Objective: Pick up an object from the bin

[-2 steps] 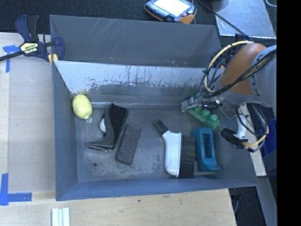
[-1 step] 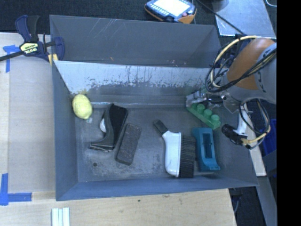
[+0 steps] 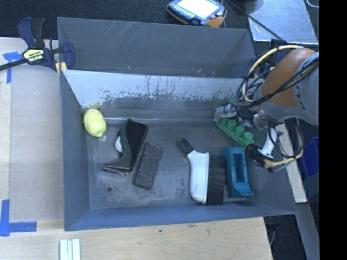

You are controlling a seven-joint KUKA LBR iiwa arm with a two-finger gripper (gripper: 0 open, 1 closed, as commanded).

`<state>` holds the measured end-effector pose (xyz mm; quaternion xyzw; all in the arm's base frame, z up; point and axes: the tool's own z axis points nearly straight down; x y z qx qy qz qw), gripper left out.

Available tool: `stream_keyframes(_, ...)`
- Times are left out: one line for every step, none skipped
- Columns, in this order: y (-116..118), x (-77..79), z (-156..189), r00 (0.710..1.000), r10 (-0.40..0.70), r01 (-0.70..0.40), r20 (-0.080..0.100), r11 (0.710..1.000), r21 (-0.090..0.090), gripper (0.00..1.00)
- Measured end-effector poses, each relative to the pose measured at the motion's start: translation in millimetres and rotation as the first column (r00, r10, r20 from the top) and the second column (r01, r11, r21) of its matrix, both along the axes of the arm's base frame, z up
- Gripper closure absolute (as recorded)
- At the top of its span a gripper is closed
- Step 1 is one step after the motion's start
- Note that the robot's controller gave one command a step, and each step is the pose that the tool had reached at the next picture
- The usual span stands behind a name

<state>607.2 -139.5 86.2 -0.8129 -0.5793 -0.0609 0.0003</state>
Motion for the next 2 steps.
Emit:
stream_keyframes(0, 1.0, 2, 1.0, 0.002, -0.002, 0.002, 1.0, 0.0, 1.0)
stream_keyframes(13, -31.4, -8, 0.962, 0.269, -0.267, 0.043, 0.963, -0.034, 1.0)
